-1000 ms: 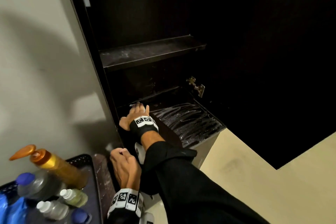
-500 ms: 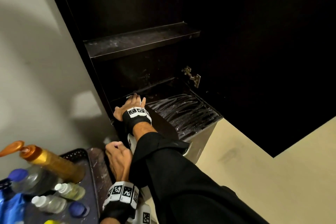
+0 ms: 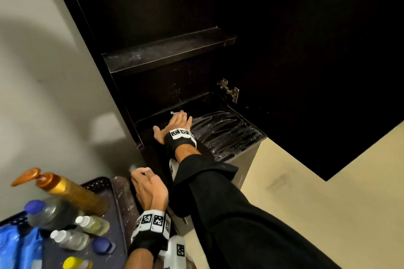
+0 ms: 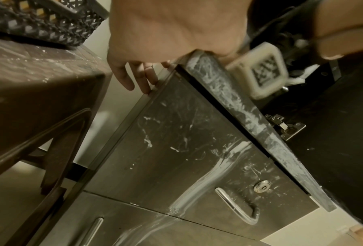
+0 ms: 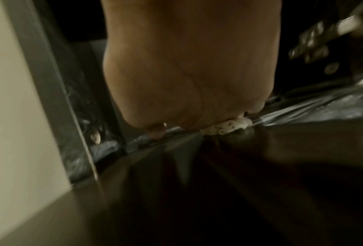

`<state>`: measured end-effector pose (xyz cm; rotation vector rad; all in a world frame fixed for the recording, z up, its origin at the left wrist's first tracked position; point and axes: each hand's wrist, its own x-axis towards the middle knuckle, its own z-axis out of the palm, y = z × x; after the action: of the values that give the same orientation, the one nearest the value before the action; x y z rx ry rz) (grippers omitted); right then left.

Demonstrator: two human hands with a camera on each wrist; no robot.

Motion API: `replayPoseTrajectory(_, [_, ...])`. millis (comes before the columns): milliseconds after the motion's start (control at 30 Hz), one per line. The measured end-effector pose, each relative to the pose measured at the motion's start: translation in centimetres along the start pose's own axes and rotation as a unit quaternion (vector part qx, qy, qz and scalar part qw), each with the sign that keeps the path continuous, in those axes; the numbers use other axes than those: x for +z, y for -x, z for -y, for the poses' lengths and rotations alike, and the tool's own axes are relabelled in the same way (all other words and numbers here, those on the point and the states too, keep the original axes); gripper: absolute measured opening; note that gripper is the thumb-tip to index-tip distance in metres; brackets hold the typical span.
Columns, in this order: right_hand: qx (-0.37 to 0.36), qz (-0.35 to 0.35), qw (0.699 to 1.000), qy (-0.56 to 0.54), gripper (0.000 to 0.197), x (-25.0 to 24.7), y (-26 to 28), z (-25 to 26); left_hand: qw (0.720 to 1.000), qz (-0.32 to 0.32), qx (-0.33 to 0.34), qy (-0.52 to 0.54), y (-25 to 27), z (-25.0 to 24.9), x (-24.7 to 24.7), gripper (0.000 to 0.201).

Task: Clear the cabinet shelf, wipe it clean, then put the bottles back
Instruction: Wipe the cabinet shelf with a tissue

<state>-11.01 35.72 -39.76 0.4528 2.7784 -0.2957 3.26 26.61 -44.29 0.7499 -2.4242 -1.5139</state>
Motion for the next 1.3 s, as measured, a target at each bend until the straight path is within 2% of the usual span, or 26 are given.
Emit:
replayPoseTrajectory(200, [0.012,0.004,1.0,0.012,0.103,1.0,5.6,-5.2,1.0,-0.01,0.006,-0.004,0.2,0.0,0.2,0.02])
replayPoseTrajectory(400, [0.018,-0.02,1.0,-0.006,0.104,3.2,12.9,-11.1,1.0,-0.013,0.01,-0.011,0.3,0.0,0.3,0.022])
replayPoseTrajectory(533, [0.004,-0.05,0.999,-0.02,0.103,5.0,16.8,-12.6,1.0,-0.014,0.009,-0.009,0.5,-0.3,0.3,0.022])
replayPoseTrajectory(700, [-0.038,-0.081,0.996,-0.032,0.102,7.3,20.1,-12.5,1.0,-0.012,0.011,-0.002,0.5,-0.3,0.1,0.023])
replayPoseTrajectory(833, [-0.125,-0.077,0.989,-0.018,0.095,8.8,22.7,-11.3,1.0,-0.009,0.003,0.012,0.5,-0.3,0.1,0.023])
replayPoseTrajectory(967, [-0.236,-0.051,0.97,-0.024,0.081,8.2,21.4,-10.2,0.999,-0.01,0.007,0.037,0.4,0.1,0.3,0.022])
replayPoseTrajectory(1100, [-0.297,0.002,0.955,0.0,0.078,5.8,17.2,-8.8,0.998,-0.016,0.029,0.051,-0.3,1.0,0.8,0.019])
replayPoseTrajectory(1233, [-0.292,0.014,0.956,0.009,0.074,4.3,12.3,-6.4,0.997,-0.011,0.058,0.051,-0.5,1.7,0.9,0.019])
replayPoseTrajectory(1300, [-0.268,0.014,0.963,0.013,0.074,3.8,9.6,-4.7,0.997,-0.014,0.046,0.053,-0.6,1.6,1.1,0.02])
